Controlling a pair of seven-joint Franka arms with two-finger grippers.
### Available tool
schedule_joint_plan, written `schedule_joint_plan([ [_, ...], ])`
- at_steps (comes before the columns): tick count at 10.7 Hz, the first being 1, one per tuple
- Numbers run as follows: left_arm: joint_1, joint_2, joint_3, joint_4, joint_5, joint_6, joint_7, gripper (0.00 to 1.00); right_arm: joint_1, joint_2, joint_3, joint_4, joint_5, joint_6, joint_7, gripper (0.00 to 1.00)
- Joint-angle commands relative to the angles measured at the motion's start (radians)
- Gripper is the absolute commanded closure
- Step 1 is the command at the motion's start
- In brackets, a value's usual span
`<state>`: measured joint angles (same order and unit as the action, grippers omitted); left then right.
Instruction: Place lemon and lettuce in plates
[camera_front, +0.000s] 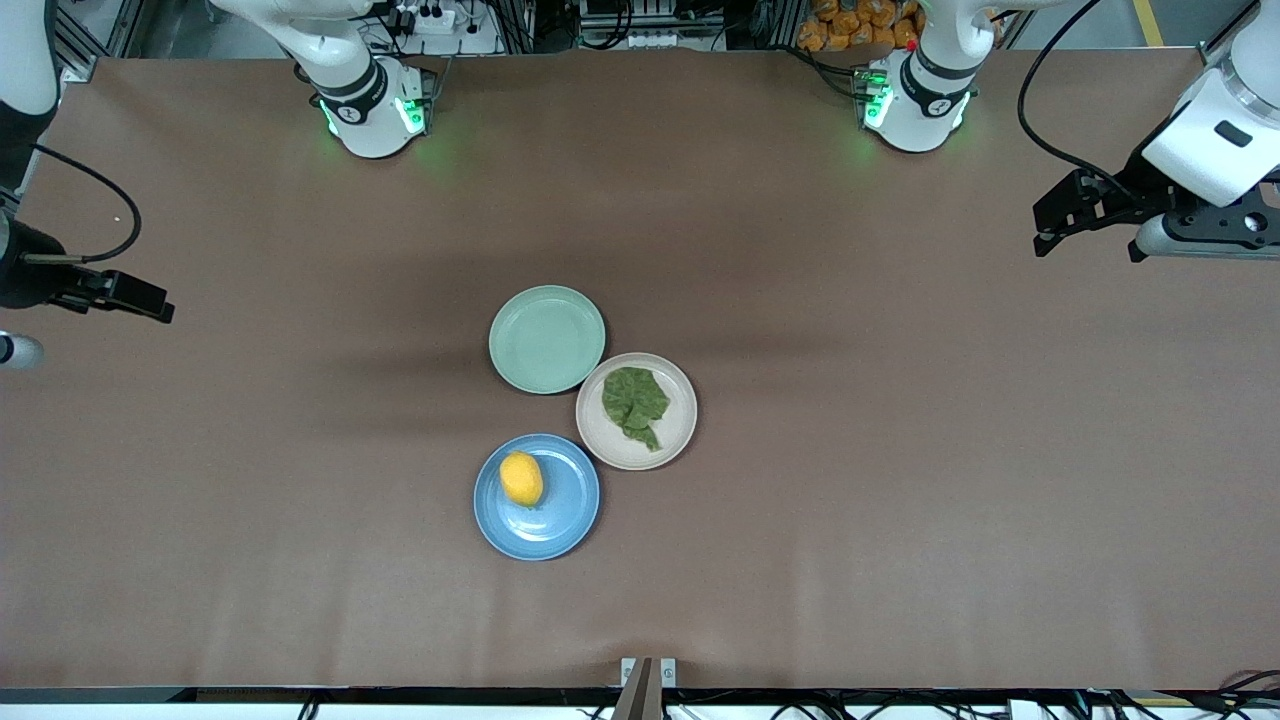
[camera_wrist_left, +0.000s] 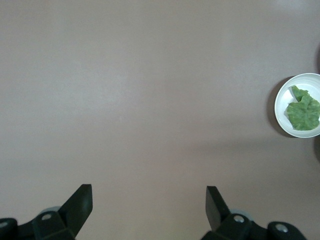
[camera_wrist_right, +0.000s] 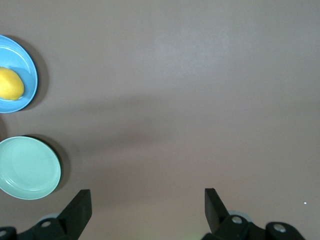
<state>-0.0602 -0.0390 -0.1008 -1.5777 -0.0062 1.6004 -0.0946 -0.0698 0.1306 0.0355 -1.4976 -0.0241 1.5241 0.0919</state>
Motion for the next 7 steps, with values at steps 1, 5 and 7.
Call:
schedule_joint_plan([
  [1,0.002,0.004,-0.007,0.022,0.017,-0.023,0.024,0.00,-0.021,-0.058,0.017,-0.062,-0.005,0.016,-0.003,0.00],
  [5,0.002,0.002,-0.007,0.024,0.017,-0.023,0.029,0.00,-0.021,-0.057,0.017,-0.001,-0.005,-0.076,-0.004,0.00],
  [7,0.002,0.002,-0.007,0.024,0.015,-0.023,0.029,0.00,-0.022,-0.052,0.017,0.011,-0.002,-0.074,-0.004,0.00],
])
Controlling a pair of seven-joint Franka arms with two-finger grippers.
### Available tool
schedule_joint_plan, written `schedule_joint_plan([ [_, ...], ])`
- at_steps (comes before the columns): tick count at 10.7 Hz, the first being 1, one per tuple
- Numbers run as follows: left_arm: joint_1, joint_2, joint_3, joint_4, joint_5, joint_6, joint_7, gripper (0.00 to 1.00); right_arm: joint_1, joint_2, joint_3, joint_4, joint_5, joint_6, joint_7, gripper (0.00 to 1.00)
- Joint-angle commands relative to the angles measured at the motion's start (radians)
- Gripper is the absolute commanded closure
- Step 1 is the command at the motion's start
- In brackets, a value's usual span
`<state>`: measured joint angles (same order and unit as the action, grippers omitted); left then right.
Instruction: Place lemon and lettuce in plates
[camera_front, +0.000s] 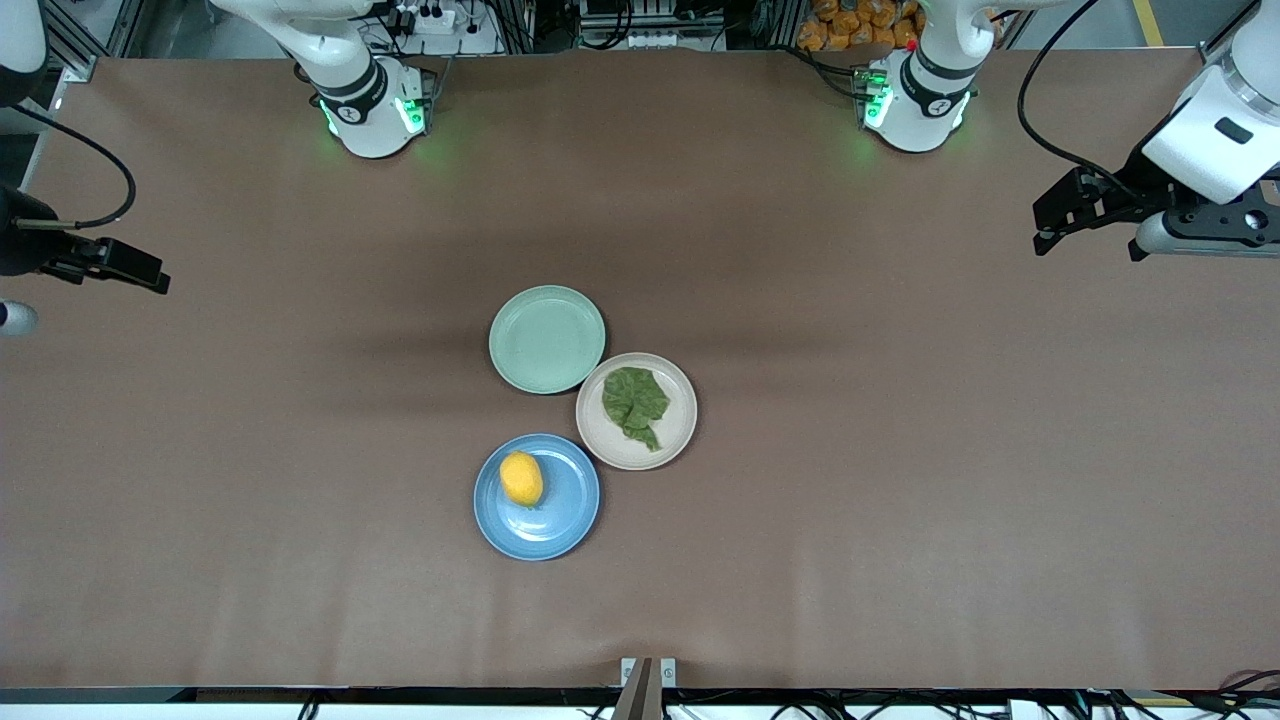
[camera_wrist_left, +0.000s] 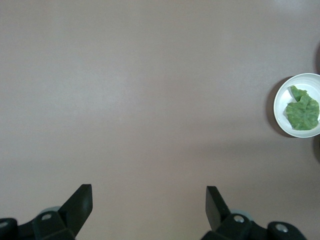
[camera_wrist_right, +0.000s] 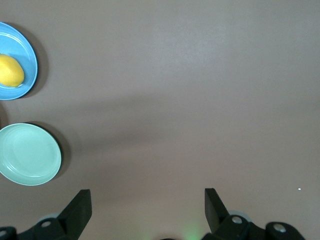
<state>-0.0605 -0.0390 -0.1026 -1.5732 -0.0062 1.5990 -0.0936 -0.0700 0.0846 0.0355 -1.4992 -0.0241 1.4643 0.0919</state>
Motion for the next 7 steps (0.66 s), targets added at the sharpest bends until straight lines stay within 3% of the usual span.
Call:
schedule_joint_plan([
  [1,0.002,0.002,-0.005,0.019,0.015,-0.022,0.029,0.00,-0.022,-0.008,0.017,0.016,-0.002,-0.016,-0.004,0.00],
  [7,0.002,0.004,-0.003,0.019,0.008,-0.022,0.026,0.00,-0.022,0.003,0.018,0.043,0.003,-0.004,-0.008,0.00],
])
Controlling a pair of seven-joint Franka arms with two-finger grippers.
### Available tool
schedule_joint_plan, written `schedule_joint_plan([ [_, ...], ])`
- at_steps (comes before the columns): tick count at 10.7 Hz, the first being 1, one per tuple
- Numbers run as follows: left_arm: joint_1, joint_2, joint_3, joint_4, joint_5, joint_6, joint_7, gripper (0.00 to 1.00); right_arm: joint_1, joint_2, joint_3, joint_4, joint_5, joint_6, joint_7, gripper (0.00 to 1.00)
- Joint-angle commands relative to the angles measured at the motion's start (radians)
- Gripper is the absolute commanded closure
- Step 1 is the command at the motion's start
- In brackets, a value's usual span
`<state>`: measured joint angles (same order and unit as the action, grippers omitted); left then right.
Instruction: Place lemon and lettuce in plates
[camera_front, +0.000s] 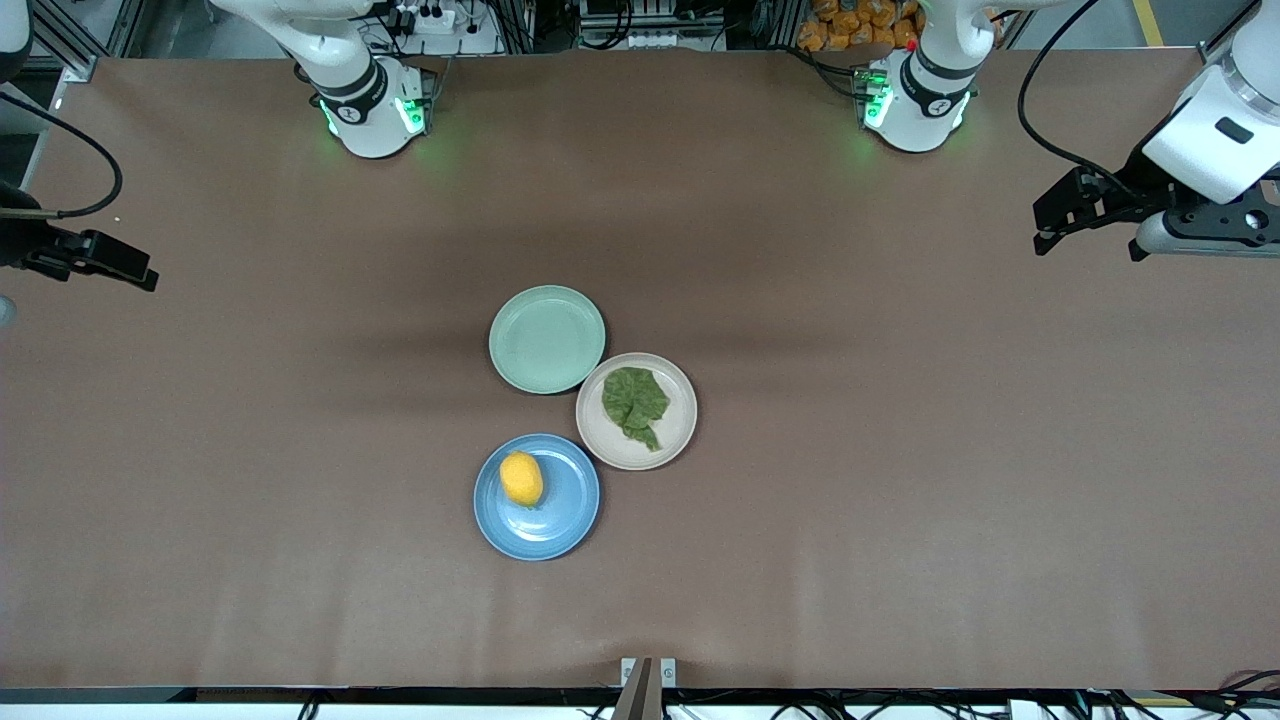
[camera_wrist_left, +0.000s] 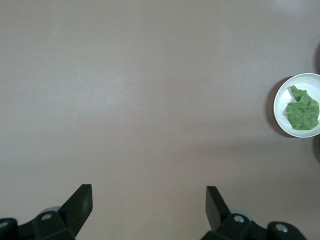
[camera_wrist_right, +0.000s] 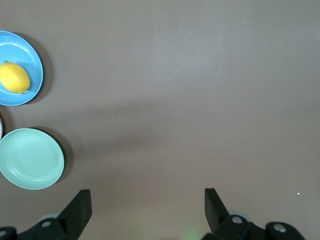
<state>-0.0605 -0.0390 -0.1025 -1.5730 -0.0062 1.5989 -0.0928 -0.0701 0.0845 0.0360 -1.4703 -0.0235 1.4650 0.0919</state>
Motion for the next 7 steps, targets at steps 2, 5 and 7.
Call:
schedule_joint_plan([
  [2,0.002,-0.001,-0.014,0.018,0.005,-0.022,0.027,0.00,-0.020,0.006,0.016,0.013,0.048,0.017,-0.004,0.00],
  [5,0.002,0.001,-0.019,0.018,0.011,-0.022,0.016,0.00,-0.020,0.006,0.016,0.013,0.073,0.017,-0.011,0.00],
  [7,0.002,0.001,-0.017,0.019,0.011,-0.022,0.013,0.00,-0.022,0.006,0.016,0.013,0.073,0.009,-0.011,0.00],
])
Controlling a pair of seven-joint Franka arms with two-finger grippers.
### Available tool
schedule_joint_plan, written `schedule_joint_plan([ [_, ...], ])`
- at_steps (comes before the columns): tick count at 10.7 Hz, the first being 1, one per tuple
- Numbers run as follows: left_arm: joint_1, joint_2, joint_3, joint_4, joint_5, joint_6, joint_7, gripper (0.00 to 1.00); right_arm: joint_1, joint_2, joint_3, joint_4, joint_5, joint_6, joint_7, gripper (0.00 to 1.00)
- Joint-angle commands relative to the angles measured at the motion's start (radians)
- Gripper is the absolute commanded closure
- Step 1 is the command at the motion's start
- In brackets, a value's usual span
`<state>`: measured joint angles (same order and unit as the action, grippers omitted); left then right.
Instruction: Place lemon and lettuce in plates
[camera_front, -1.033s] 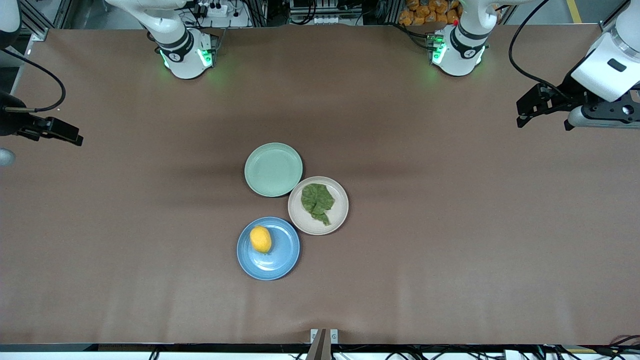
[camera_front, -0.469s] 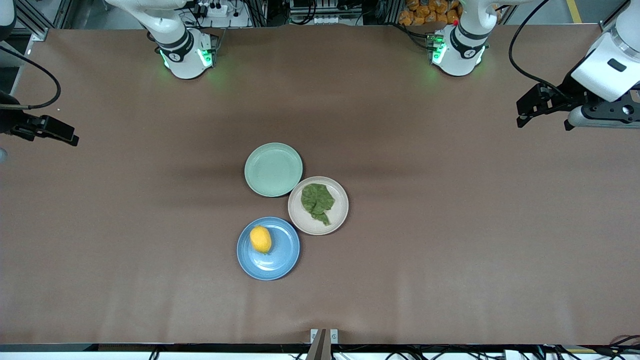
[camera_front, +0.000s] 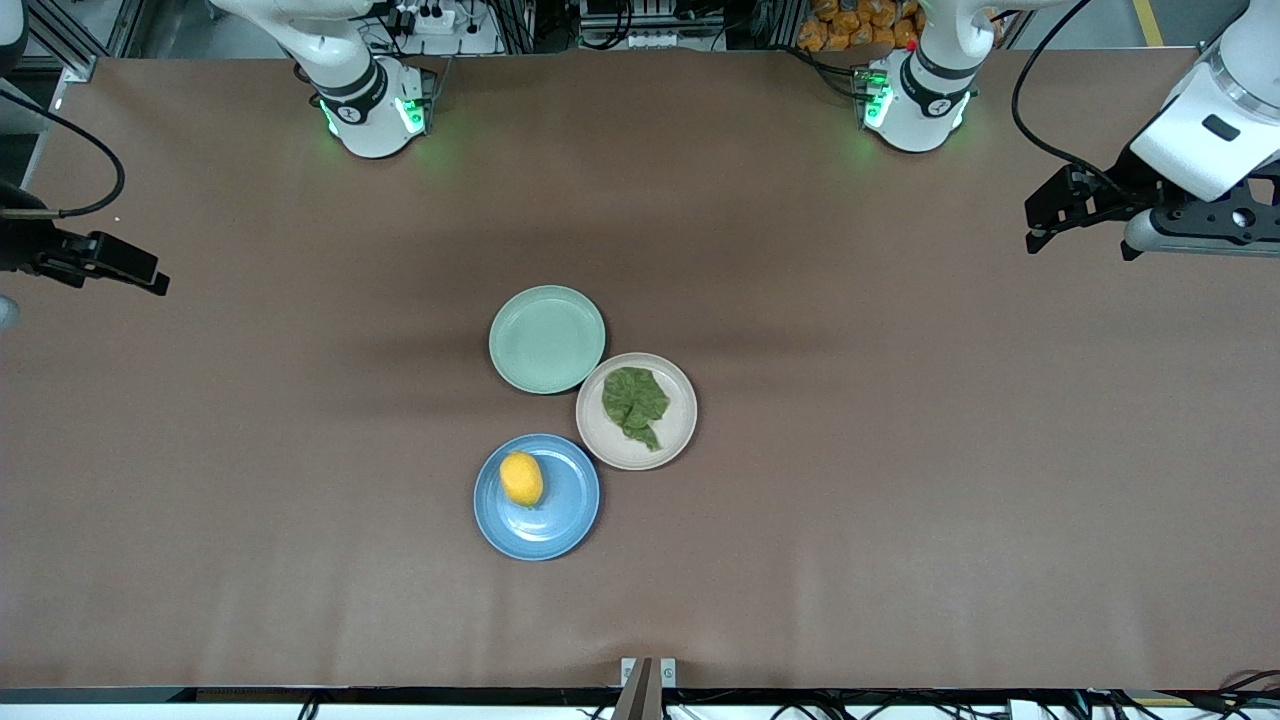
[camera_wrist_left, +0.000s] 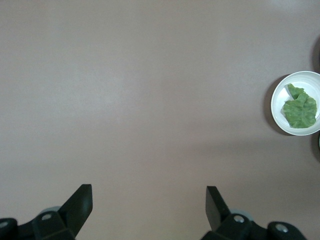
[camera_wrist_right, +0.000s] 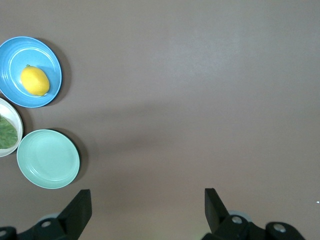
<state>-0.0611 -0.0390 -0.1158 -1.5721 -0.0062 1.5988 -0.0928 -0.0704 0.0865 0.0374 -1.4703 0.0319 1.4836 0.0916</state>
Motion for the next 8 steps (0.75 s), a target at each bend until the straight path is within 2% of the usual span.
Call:
schedule_joint_plan([
  [1,0.003,0.002,-0.004,0.017,0.009,-0.022,0.013,0.00,-0.020,0.004,0.015,0.013,0.017,-0.011,-0.009,0.00],
  [8,0.003,-0.001,-0.005,0.017,0.011,-0.022,0.012,0.00,-0.022,0.002,0.015,0.010,0.014,-0.016,-0.030,0.00],
])
